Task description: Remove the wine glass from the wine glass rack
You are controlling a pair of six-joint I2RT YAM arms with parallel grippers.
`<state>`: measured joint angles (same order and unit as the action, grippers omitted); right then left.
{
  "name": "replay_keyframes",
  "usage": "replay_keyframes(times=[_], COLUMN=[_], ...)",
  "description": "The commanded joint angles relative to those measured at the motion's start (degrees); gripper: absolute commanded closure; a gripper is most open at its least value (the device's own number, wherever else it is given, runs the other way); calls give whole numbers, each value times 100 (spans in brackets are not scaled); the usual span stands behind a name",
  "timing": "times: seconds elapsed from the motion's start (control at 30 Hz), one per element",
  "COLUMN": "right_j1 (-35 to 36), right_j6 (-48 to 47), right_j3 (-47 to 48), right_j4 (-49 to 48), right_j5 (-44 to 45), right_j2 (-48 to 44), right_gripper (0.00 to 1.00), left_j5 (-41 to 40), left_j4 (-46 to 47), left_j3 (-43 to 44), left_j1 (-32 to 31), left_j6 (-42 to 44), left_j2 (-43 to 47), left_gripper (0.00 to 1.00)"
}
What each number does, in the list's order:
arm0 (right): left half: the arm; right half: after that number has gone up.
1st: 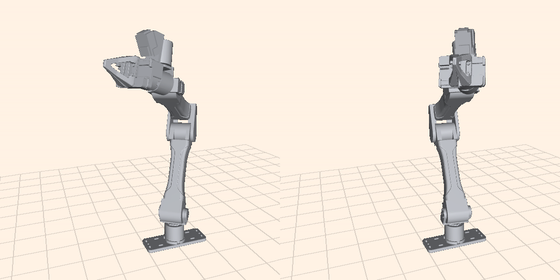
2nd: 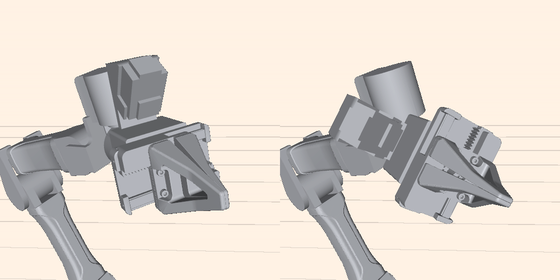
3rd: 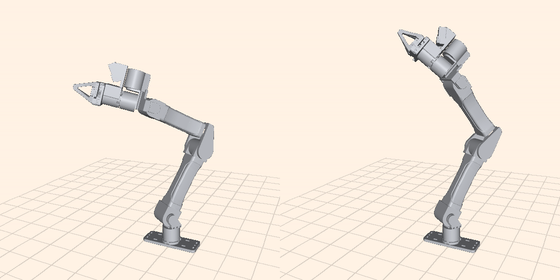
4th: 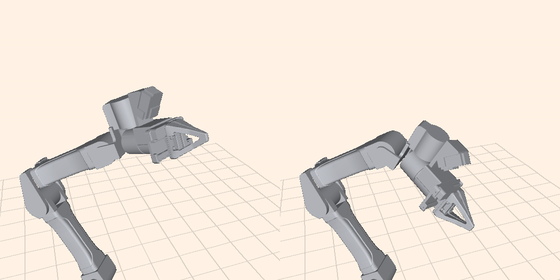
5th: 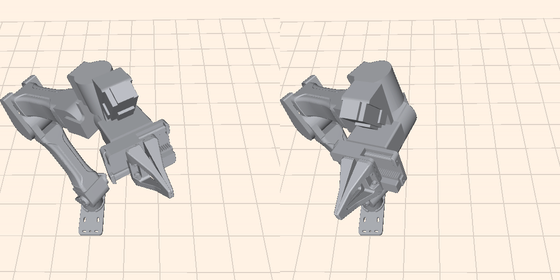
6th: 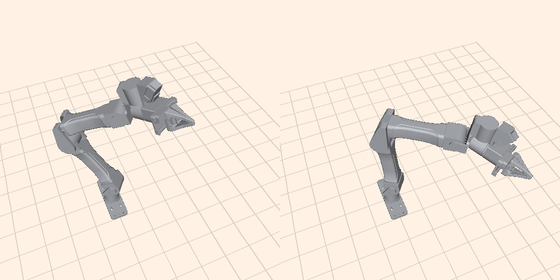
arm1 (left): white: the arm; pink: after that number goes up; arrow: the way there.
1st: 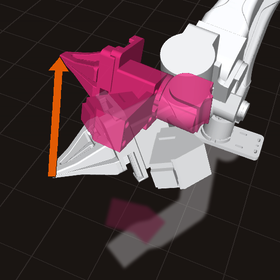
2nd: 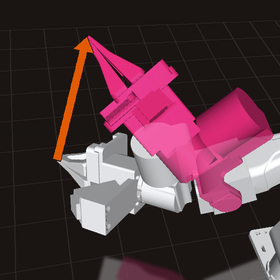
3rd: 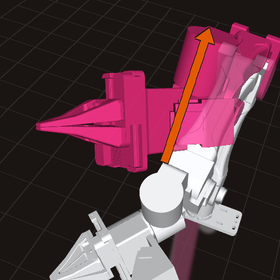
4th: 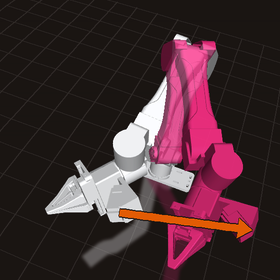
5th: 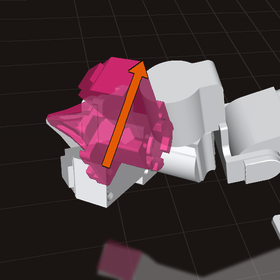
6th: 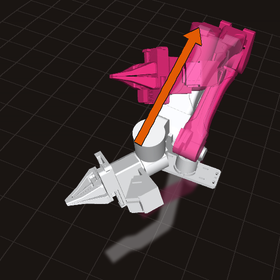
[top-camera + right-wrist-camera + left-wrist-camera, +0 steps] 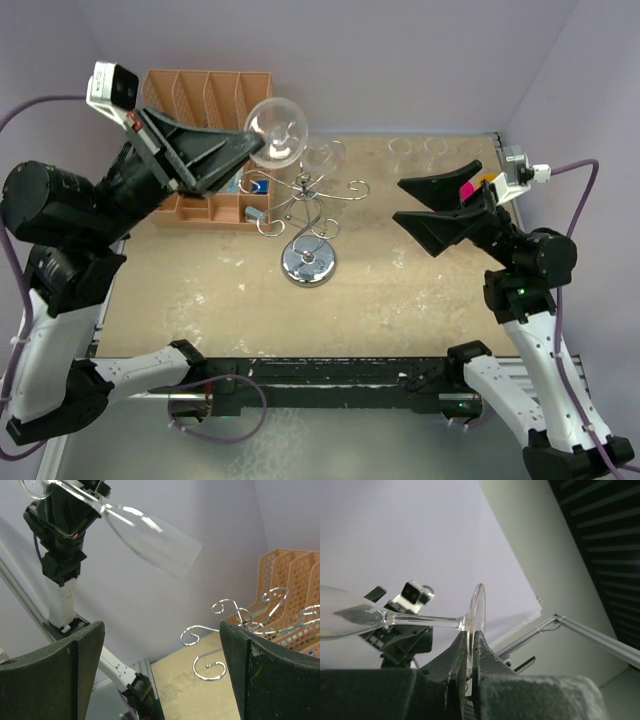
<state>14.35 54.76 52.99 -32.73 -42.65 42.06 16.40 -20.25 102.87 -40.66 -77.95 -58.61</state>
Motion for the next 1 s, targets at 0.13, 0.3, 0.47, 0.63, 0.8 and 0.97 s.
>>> replay_keyframes(times=[0.13, 0.3, 0.47, 0.63, 0.8, 0.97], right_j1=[16, 15, 15, 7, 7, 7], right_j6=[831, 1108, 1200, 1332, 1287, 1083], right_j3=[323, 511, 761, 774, 767, 739], right_j4=[-1525, -2236, -2759, -3324, -3534, -3296], right_j5=[419, 479, 477, 492, 443, 778], right_j2=[753, 1134, 1533, 1645, 1527, 1175], right_gripper=[3, 4, 9, 17, 18, 14], left_j5=[203, 304, 391, 442, 357, 404], left_j4=[2456, 3218, 3821, 3983, 4303, 4488], left_j3=[429, 483, 304, 213, -74, -238], left_j1=[-27, -24, -25, -21, -19, -14], left_j6=[-911, -1293, -1710, -1776, -2072, -2239], left_j2=[-927, -1278, -1443, -1465, -1365, -1345], left_gripper=[100, 100, 100, 100, 100, 100])
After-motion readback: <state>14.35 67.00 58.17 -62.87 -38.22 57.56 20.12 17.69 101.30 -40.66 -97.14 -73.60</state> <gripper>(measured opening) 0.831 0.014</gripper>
